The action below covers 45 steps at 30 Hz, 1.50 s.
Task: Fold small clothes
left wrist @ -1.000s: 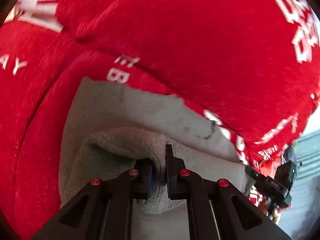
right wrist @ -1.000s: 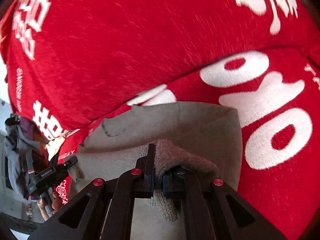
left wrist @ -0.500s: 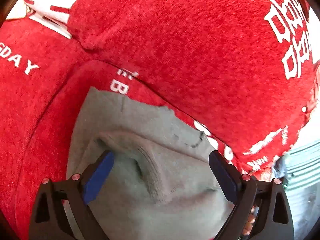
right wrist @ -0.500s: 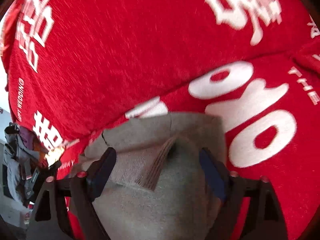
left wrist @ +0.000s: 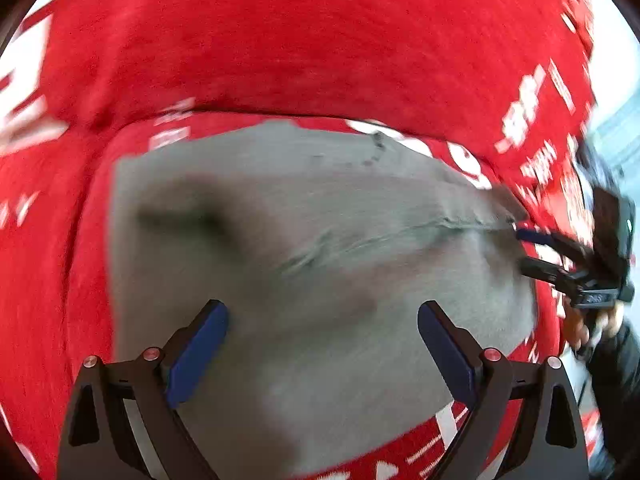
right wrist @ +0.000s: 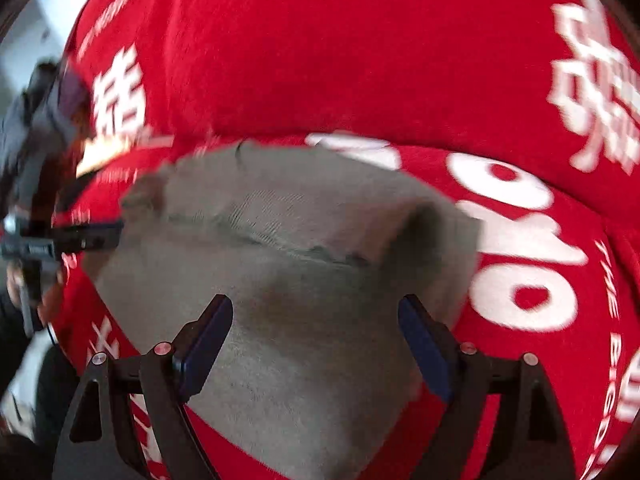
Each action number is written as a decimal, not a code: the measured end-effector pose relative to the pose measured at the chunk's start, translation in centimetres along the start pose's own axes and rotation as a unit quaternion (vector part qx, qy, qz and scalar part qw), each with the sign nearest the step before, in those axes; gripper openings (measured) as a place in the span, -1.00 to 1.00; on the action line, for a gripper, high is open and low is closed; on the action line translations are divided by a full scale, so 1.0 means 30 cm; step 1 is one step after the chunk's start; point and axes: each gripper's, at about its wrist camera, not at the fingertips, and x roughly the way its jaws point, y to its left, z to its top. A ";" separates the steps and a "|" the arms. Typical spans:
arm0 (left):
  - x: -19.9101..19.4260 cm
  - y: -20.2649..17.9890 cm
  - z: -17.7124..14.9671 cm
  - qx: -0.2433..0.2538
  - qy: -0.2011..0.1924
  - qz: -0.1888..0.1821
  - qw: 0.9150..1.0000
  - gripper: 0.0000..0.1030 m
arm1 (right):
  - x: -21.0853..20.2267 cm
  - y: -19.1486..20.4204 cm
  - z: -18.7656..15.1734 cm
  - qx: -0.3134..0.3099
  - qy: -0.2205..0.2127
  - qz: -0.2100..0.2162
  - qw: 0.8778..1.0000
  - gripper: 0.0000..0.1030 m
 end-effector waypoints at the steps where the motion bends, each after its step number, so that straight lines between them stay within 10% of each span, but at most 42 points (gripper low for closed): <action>1: 0.019 -0.013 0.024 0.009 0.013 -0.012 1.000 0.87 | 0.027 0.014 0.011 -0.013 0.010 0.004 1.000 0.68; 7: 0.039 0.097 0.190 -0.073 -0.034 0.012 0.997 0.87 | 0.124 -0.015 0.133 -0.004 -0.006 -0.057 0.998 0.67; 12: -0.006 0.293 0.189 -0.222 -0.076 -0.018 0.972 0.87 | 0.123 -0.131 0.166 0.091 -0.029 -0.070 0.993 0.68; 19: -0.074 0.211 0.163 -0.161 -0.083 -0.018 0.983 0.87 | 0.044 -0.155 0.139 0.118 -0.058 -0.084 0.988 0.68; 24: 0.074 0.040 0.240 -0.042 -0.034 0.068 0.996 0.87 | 0.108 -0.032 0.188 0.069 -0.022 -0.095 0.993 0.67; 28: 0.138 0.162 0.232 -0.075 -0.030 0.131 0.988 0.86 | 0.195 -0.027 0.174 0.020 0.024 -0.168 0.985 0.67; 34: -0.018 0.209 0.177 -0.103 -0.078 0.137 0.982 0.85 | 0.100 -0.229 0.112 0.150 0.013 -0.193 0.970 0.70; 40: -0.075 0.046 0.018 -0.059 -0.082 0.093 0.991 0.85 | -0.004 0.021 0.058 0.089 -0.023 -0.140 0.986 0.70; 45: -0.027 0.042 -0.119 -0.030 -0.048 0.154 0.986 0.85 | 0.116 0.210 -0.006 -0.006 0.016 -0.184 0.983 0.70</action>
